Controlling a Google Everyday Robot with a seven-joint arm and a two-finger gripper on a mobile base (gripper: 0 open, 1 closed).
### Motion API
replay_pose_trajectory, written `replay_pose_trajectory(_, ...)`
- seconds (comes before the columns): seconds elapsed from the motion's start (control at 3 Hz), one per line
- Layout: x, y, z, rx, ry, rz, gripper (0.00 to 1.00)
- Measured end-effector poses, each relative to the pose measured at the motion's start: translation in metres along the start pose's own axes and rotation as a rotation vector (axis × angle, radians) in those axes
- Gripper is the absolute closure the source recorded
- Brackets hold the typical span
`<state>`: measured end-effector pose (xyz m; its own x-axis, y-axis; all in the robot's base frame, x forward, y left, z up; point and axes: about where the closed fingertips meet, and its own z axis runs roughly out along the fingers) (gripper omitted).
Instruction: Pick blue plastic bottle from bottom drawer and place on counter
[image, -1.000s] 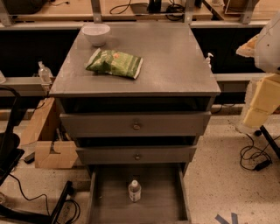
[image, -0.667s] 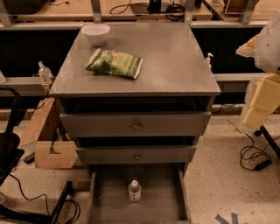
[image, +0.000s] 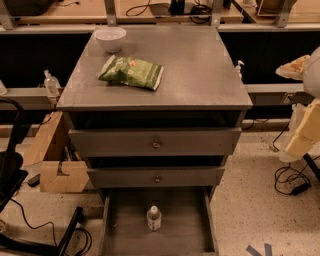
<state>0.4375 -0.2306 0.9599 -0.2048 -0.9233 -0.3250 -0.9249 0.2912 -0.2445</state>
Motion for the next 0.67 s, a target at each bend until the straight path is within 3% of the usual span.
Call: replay_pose_trajectory(0.67, 0.051, 0.004, 0.064, 0.063, -0.357, 0.061, 0.0)
